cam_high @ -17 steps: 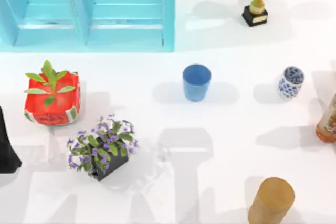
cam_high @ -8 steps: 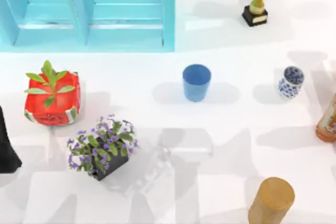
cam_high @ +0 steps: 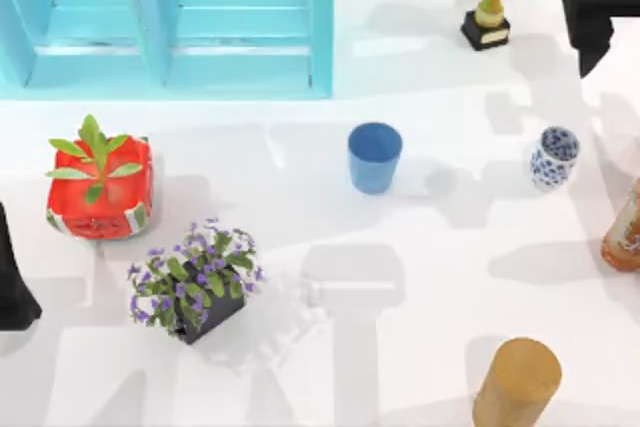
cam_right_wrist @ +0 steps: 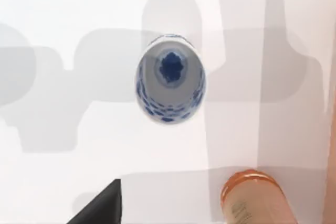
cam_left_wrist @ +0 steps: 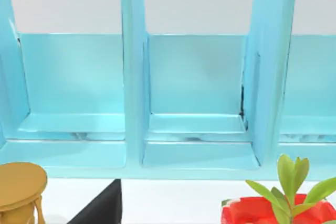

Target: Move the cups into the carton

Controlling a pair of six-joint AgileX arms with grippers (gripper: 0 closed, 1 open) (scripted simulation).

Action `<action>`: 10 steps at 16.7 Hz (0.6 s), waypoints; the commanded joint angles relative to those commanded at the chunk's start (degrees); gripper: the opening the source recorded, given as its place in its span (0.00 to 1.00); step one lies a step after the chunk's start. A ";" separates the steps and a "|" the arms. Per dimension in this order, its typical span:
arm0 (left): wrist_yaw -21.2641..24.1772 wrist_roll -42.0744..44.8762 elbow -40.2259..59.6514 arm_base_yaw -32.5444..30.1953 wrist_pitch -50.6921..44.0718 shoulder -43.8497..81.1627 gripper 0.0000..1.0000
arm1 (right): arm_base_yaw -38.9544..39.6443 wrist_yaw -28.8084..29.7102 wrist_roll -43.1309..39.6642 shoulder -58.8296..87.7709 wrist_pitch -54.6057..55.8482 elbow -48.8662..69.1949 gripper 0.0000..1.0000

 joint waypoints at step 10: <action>0.00 0.00 0.00 0.00 0.00 0.00 1.00 | 1.12 -0.10 0.97 14.06 -9.14 13.63 1.00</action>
